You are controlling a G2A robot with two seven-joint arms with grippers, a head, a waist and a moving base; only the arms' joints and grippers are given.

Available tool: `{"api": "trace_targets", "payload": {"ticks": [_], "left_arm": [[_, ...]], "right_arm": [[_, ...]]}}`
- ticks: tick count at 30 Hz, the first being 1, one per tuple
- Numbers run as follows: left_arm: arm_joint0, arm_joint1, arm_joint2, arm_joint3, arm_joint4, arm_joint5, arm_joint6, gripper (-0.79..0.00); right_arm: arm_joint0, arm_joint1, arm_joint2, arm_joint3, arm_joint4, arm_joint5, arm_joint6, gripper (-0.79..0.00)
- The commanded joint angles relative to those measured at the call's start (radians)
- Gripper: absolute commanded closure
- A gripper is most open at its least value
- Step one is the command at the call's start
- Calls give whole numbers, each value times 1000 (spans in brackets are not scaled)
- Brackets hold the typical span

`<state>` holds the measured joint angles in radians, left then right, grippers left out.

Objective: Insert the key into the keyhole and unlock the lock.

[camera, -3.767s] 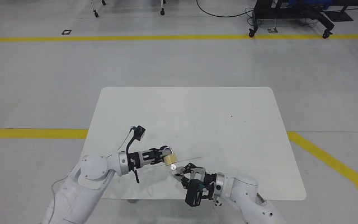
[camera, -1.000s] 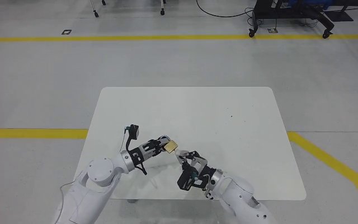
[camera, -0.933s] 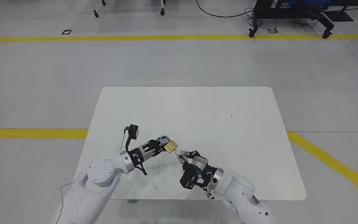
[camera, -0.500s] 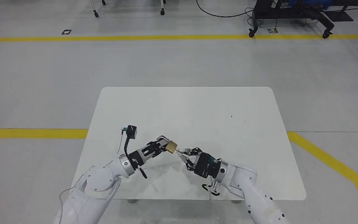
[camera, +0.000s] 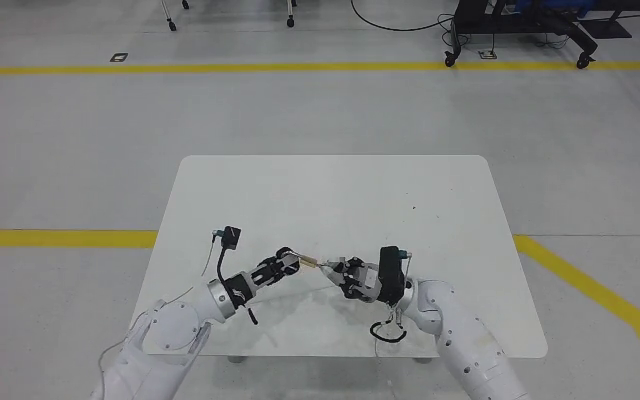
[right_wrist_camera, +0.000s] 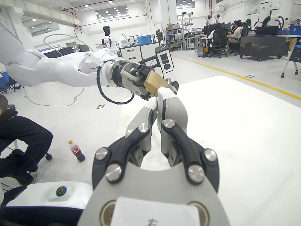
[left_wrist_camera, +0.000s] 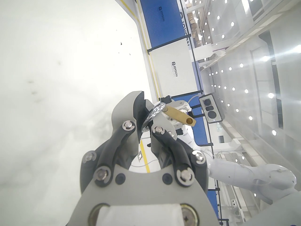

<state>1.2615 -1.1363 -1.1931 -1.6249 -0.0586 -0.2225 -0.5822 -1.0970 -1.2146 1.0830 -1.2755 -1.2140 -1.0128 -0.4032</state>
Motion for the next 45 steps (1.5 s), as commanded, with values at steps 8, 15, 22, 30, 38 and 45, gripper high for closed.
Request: {"api": "trace_targets", "payload": {"ticks": [8,15,22,30,38,45], "left_arm": [[76,23,-61,-103,100,65,-80,0],[121,39,-115,-159,129,175,-155,0],[88,43,-142,-148,76,346,-214,0],[-70,30,-70,-56,31,458,-262,0],[-337,-28,129,259,-33,487,-242,0],[-478,-80,271,475,-18,521,-207,-185]], "right_arm": [[59,-7,-34,90,115,2,57,-256],[58,-6,-23,78,77,65,57,-320],[-1,10,22,-36,-81,185,-15,-785],[-1,10,22,-36,-81,185,-15,-785],[-1,10,22,-36,-81,185,-15,-785],[-1,10,22,-36,-81,185,-15,-785]]}}
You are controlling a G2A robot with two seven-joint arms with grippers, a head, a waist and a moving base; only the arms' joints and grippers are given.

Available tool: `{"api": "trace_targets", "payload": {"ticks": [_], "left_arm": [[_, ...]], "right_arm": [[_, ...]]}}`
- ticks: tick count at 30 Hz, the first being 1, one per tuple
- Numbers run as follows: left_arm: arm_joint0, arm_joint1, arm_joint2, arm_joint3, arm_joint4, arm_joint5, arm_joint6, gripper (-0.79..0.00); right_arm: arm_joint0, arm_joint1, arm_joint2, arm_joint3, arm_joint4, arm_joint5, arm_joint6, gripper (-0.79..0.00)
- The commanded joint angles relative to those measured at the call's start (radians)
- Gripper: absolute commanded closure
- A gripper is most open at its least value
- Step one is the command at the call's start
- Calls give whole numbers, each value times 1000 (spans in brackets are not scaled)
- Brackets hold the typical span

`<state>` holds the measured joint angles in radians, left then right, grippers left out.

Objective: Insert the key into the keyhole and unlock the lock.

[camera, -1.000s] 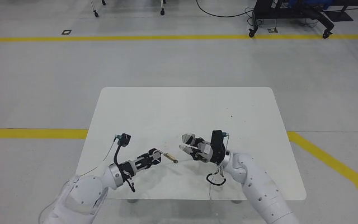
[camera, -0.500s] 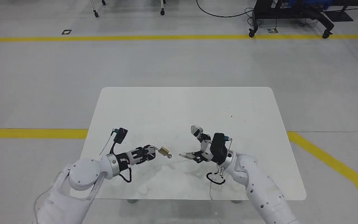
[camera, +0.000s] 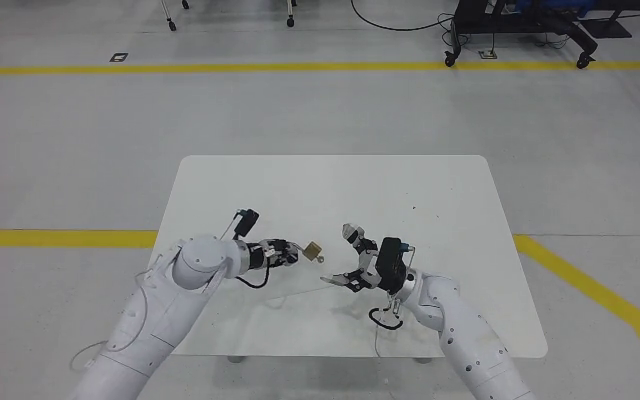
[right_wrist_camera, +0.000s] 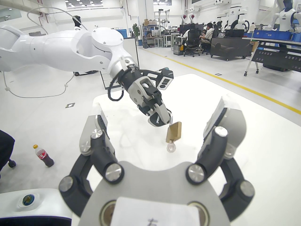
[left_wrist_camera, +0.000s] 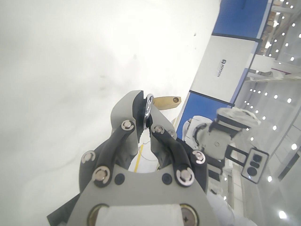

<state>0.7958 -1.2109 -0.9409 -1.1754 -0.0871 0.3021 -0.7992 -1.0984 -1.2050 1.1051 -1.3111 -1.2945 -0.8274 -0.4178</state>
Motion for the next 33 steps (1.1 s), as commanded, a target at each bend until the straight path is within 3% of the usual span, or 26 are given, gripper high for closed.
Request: {"api": "trace_targets", "payload": {"ticks": [1,2,4,6,7,12,17,21,26,30,33], "left_arm": [[-19,-11,29,42,8,-6,11,-222],[-26,-14,37,57,9,-10,12,-274],[-36,-20,49,85,16,-12,15,-456],[-41,-25,57,104,15,-19,16,-763],[-44,-26,58,113,13,-21,14,-785],[-42,-26,43,124,10,-50,23,-785],[33,2,-41,25,17,-101,63,-785],[164,43,-160,-143,67,-154,126,-785],[398,89,-330,-415,168,-215,243,-785],[559,111,-436,-591,252,-249,310,-785],[638,119,-485,-679,325,-261,357,-785]], "right_arm": [[0,0,0,0,0,0,0,-785],[0,0,0,0,0,0,0,-785],[0,0,0,0,0,0,0,-785],[0,0,0,0,0,0,0,-785],[0,0,0,0,0,0,0,-785],[0,0,0,0,0,0,0,-785],[0,0,0,0,0,0,0,-785],[0,0,0,0,0,0,0,-785],[0,0,0,0,0,0,0,-785],[0,0,0,0,0,0,0,-785],[0,0,0,0,0,0,0,-785]]}}
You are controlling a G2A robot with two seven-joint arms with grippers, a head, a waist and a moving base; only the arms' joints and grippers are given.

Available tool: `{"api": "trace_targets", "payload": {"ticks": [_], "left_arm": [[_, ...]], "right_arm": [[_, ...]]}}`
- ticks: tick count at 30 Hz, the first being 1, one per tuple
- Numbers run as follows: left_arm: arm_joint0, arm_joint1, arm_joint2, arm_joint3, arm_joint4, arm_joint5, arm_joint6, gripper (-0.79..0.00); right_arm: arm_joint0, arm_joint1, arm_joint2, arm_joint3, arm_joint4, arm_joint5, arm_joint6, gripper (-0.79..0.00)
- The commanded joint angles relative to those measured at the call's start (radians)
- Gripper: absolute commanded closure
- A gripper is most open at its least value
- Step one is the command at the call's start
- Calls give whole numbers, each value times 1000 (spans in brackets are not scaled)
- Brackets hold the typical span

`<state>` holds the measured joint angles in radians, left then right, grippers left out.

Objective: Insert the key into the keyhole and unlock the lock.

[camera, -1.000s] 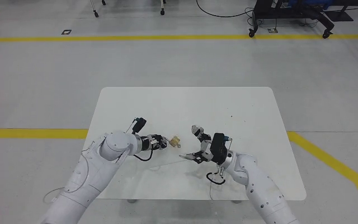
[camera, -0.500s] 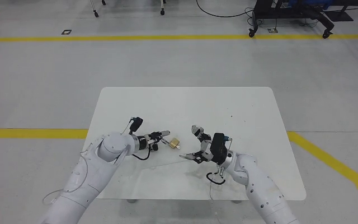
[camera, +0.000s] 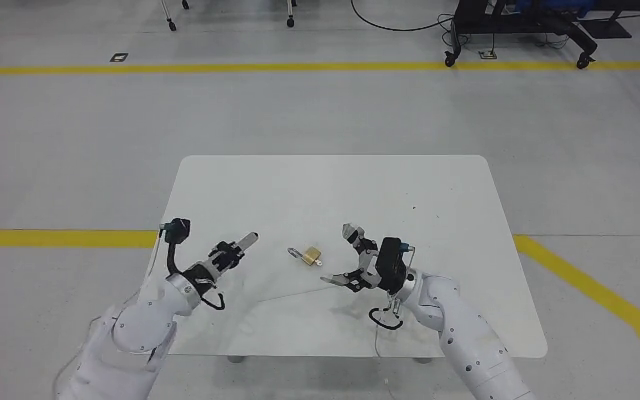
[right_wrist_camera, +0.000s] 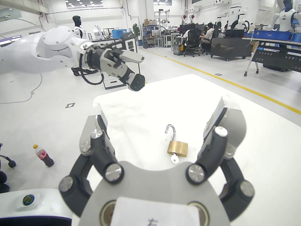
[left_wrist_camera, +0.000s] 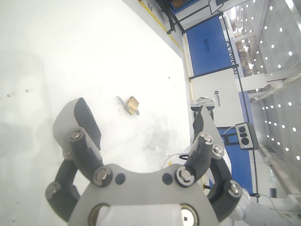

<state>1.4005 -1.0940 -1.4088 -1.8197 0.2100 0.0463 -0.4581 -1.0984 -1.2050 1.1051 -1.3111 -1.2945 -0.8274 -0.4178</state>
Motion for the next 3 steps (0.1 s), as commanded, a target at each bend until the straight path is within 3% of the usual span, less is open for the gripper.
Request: {"api": "trace_targets", "payload": {"ticks": [1,3], "left_arm": [[47,4,-28,-51,31,-9,18,-785],[50,5,-46,-47,25,-14,9,-785]], "right_arm": [[0,0,0,0,0,0,0,-785],[0,0,0,0,0,0,0,-785]]}}
